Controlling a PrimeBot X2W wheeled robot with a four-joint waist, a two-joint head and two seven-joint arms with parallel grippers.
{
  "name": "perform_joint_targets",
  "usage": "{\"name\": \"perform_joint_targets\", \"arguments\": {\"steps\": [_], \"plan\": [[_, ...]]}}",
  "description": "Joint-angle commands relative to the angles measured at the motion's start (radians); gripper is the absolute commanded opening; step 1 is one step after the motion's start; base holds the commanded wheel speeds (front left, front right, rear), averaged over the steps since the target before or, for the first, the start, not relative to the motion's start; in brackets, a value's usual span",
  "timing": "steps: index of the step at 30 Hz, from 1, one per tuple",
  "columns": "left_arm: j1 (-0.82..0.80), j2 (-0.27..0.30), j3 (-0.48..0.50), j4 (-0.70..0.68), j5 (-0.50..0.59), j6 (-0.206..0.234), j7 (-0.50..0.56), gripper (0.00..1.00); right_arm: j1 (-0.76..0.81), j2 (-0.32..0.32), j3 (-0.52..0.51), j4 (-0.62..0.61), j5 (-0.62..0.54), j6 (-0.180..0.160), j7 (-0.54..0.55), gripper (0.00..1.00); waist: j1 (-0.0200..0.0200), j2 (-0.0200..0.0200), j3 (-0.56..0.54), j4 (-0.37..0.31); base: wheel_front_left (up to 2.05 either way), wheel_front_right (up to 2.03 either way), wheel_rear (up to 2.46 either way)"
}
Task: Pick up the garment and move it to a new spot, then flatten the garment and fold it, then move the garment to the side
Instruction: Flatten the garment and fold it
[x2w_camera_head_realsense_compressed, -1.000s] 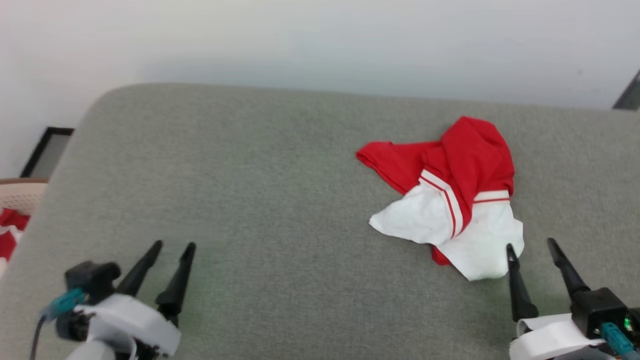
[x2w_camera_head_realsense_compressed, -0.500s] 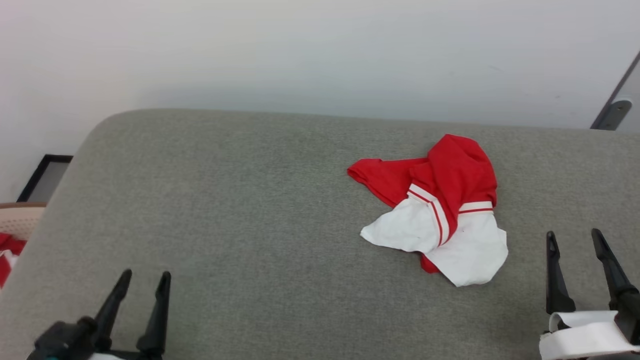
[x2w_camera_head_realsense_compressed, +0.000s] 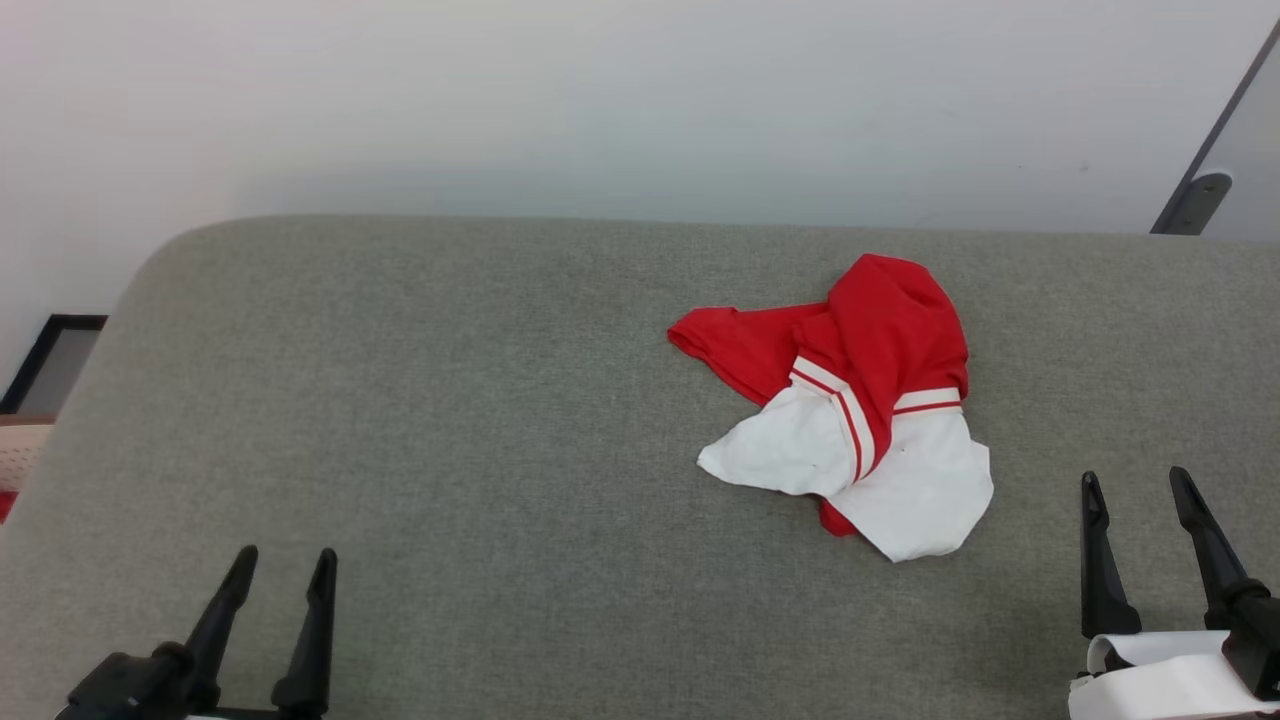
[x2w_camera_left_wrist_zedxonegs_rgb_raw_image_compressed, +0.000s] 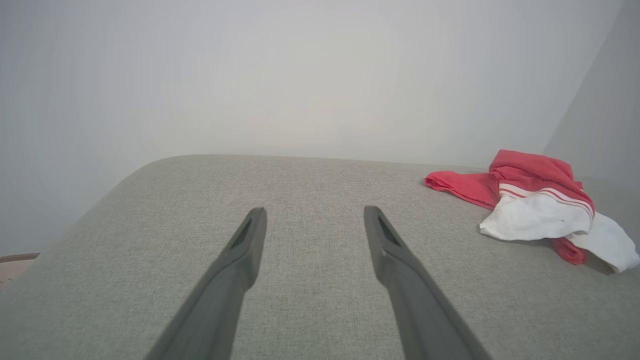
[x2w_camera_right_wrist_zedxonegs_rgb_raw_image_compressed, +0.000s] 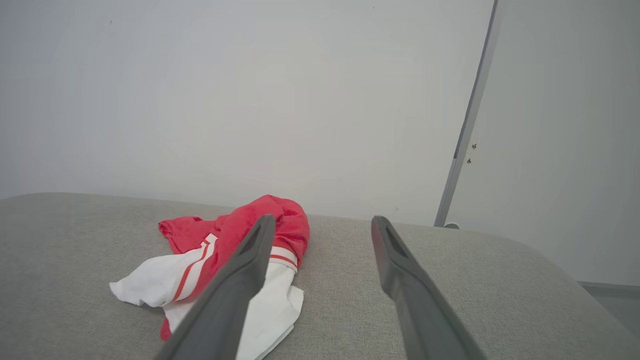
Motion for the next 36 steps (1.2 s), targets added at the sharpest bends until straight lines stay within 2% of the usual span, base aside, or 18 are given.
{"name": "perform_joint_targets", "arguments": {"steps": [1,7,9,14,19,21,26,30,33,36], "plan": [[0.01,0.0,0.002,-0.003,0.004,0.002,0.0,1.0,-0.011,0.001,0.003,-0.003,0.003,-0.001,-0.001,1.0,0.0,0.0,0.002,-0.003,0.0,0.0,0.0],[-0.02,0.014,-0.015,-0.024,-0.013,0.002,0.0,1.0,-0.029,0.001,0.02,-0.011,0.023,-0.001,-0.001,1.0,0.0,0.0,0.024,-0.03,0.0,0.0,0.0],[-0.052,0.04,-0.044,-0.039,-0.026,0.002,0.0,1.0,-0.037,0.001,0.026,-0.018,0.036,-0.001,-0.001,1.0,0.0,0.0,0.04,-0.044,0.0,0.0,0.0],[-0.228,0.17,-0.173,-0.076,-0.05,0.002,0.0,1.0,-0.063,0.001,0.041,-0.04,0.067,-0.001,-0.001,1.0,0.0,0.0,0.098,-0.086,0.0,0.0,0.0],[-0.489,0.32,-0.368,-0.035,-0.169,0.002,0.029,1.0,-0.093,0.001,0.074,-0.053,0.097,-0.002,-0.001,1.0,0.0,0.0,0.155,-0.144,0.0,0.0,0.0],[-0.599,0.358,-0.468,-0.004,-0.269,0.002,0.121,1.0,-0.105,0.001,0.082,-0.061,0.109,-0.001,-0.001,1.0,0.0,0.0,0.18,-0.166,0.0,0.0,0.0],[-0.849,0.448,-0.746,0.051,-0.521,0.002,0.463,1.0,-0.123,0.001,0.107,-0.075,0.133,-0.001,-0.001,1.0,0.0,0.0,0.24,-0.225,0.0,0.0,0.0],[-0.971,0.486,-0.876,0.05,-0.754,0.002,0.721,1.0,-0.131,0.001,0.136,-0.09,0.155,-0.001,-0.001,1.0,0.0,0.0,0.289,-0.293,0.0,0.0,0.0],[-1.018,0.501,-0.924,0.044,-0.847,0.002,0.815,1.0,-0.133,0.002,0.15,-0.112,0.179,-0.001,-0.001,1.0,0.0,0.0,0.328,-0.338,0.0,0.0,0.0],[-1.047,0.511,-0.964,0.048,-0.883,0.002,0.85,1.0,-0.128,0.001,0.154,-0.129,0.195,-0.001,-0.001,1.0,0.0,0.0,0.354,-0.377,0.0,0.0,0.0]]}}
